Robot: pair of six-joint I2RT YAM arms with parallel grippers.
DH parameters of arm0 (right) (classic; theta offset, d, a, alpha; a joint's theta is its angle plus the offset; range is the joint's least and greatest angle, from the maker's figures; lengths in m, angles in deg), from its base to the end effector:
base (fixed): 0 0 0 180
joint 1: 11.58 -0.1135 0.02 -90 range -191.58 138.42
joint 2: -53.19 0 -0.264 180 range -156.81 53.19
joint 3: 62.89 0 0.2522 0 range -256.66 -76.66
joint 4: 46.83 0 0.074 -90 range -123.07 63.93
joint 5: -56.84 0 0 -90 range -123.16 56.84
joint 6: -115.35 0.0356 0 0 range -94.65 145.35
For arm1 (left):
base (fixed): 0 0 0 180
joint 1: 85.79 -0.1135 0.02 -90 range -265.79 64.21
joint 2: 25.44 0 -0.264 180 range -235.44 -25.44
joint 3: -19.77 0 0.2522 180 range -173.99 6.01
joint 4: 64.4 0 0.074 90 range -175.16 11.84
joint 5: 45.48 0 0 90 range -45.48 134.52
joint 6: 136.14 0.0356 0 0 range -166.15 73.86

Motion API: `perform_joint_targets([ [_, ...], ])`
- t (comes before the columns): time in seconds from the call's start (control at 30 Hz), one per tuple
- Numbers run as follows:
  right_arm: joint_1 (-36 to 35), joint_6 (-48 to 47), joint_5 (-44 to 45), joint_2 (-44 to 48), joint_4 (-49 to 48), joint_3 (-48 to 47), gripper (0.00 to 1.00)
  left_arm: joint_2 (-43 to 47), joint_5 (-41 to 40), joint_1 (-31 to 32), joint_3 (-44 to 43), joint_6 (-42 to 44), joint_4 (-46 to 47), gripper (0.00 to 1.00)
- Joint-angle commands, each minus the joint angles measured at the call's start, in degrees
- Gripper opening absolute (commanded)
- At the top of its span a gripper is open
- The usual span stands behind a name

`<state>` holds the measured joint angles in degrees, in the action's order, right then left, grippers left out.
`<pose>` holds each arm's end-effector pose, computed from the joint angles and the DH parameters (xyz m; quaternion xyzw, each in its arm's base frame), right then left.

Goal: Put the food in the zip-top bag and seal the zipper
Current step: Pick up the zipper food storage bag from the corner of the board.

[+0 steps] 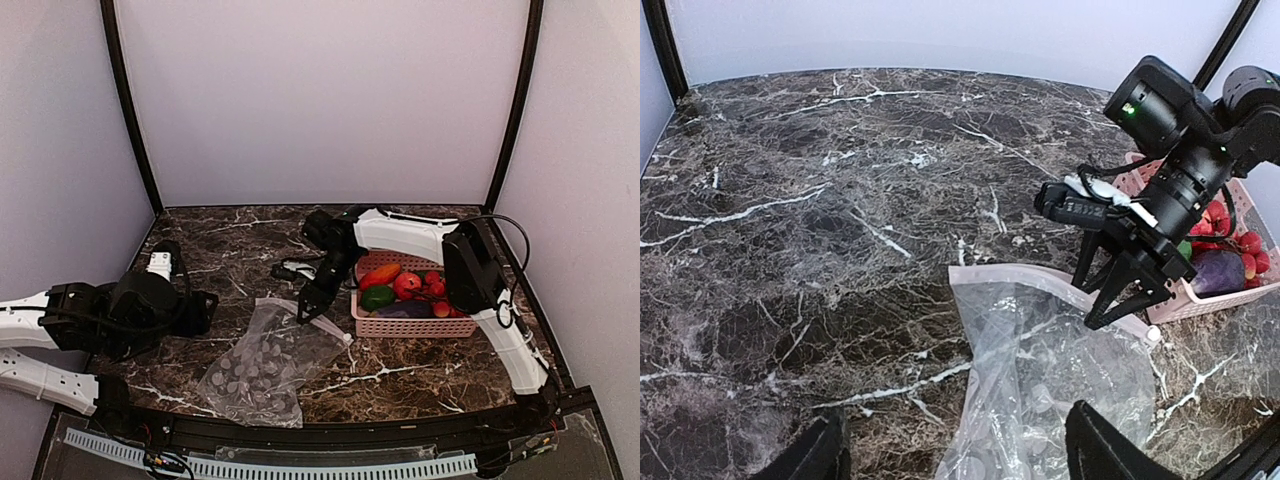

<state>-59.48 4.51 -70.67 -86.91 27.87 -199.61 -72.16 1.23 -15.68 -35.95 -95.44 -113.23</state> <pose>0.3161 0.3821 0.1679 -0.5592 0.7585 0.3339 0.0208 0.0790 -0.1467 0.2812 -0.0018 0.8562 -0.1717 0.4872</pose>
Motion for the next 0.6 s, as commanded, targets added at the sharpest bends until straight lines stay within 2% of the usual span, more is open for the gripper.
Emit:
perform_joint_targets([
  [0.0,-0.16,0.4,-0.63,-2.6,1.57,-2.58,0.37,-1.45,1.12,0.29,-3.25,2.65,-2.37,0.73],
  [0.13,-0.18,-0.38,-1.06,-2.79,2.53,-4.56,0.12,-3.11,1.73,0.29,-5.58,4.28,-3.29,0.73],
  [0.23,-0.26,-2.94,1.18,-0.27,3.17,-5.75,0.0,-4.16,1.28,0.01,-8.75,5.27,-4.99,0.75],
  [0.4,-1.41,-14.12,9.33,9.65,3.04,-5.21,0.0,-4.61,4.67,-5.02,-16.41,8.65,-9.75,0.82],
  [0.57,-4.66,-30.49,20.38,22.52,-2.04,3.72,0.0,-9.7,14.97,-14.23,-30.61,18.9,-13.65,0.83],
])
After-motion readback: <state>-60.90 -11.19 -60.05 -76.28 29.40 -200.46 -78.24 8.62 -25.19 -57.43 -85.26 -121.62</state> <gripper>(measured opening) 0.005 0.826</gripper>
